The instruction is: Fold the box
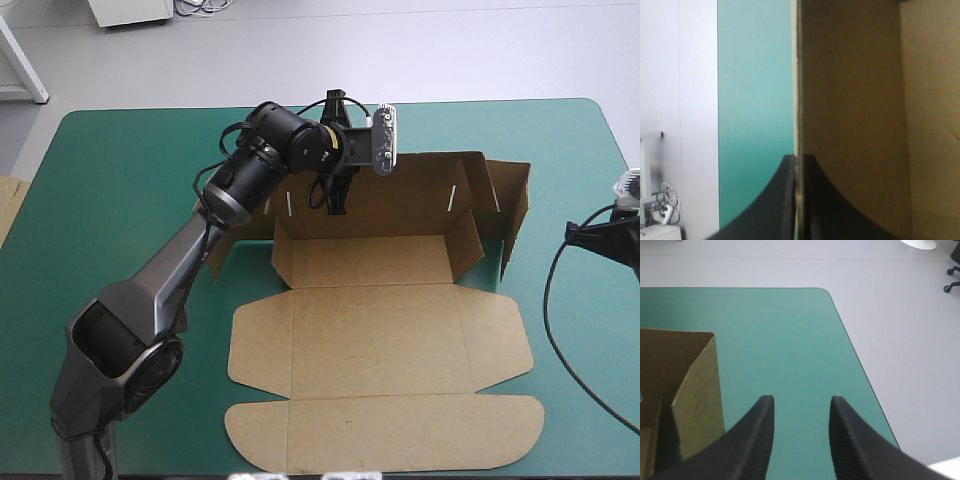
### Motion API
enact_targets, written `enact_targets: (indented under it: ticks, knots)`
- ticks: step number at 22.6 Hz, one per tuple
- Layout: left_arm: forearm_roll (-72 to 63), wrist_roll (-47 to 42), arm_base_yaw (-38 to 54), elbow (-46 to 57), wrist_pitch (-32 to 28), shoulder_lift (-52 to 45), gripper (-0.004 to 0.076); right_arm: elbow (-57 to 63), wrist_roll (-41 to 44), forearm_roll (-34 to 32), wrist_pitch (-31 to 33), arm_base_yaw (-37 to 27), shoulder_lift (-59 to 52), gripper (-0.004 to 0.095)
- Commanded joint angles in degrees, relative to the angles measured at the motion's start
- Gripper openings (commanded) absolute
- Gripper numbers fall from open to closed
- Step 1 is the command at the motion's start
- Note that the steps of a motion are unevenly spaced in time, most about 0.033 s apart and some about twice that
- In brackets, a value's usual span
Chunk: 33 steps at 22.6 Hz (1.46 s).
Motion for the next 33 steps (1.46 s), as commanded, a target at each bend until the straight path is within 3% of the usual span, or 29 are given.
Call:
enact_targets:
  ticks: [1,12,15,19,22,25,29,33]
  knots:
    - [5.34,-4.33,-1.65,1.28,-4.53,-3.54,-0.001,-2.0,3.34,-5.86,-4.25,-0.35,-0.19,0.0354]
    - [10.02,-9.97,-5.36,6.26,-10.56,-3.67,-0.001,-2.0,4.2,-7.57,-3.77,-0.35,-0.19,0.0354]
    - [15.94,-14.71,-6.6,9.74,-14.33,-3.94,-0.001,-2.0,4.46,-7.57,-4.62,-0.35,0.4,0.0354]
    - [22.01,-14.97,-7.8,19.81,-27.66,-8.34,-0.001,-2.0,5.2,-7.5,-6.75,-0.35,2.15,0.0354]
    - [22.62,-14.97,-7.67,26.45,-28.77,-11.9,-0.001,-2.0,4.97,-5.06,-6.13,-0.35,3.12,0.0354]
    - [22.88,-15.36,-7.67,32.45,-36.76,-15.64,-0.001,-2.0,2.46,-1.87,-6.33,-0.35,3.99,0.0354]
    - [26.42,-16.95,-7.67,37.18,-38.31,-17.72,-0.001,-2.12,2.46,-3.12,-5.89,-1.06,4.37,0.0354]
    - [29.58,-20.13,-7.67,40.62,-39.67,-18.1,-0.001,-2.36,2.68,-2.35,-6.91,-6.32,4.74,0.0352]
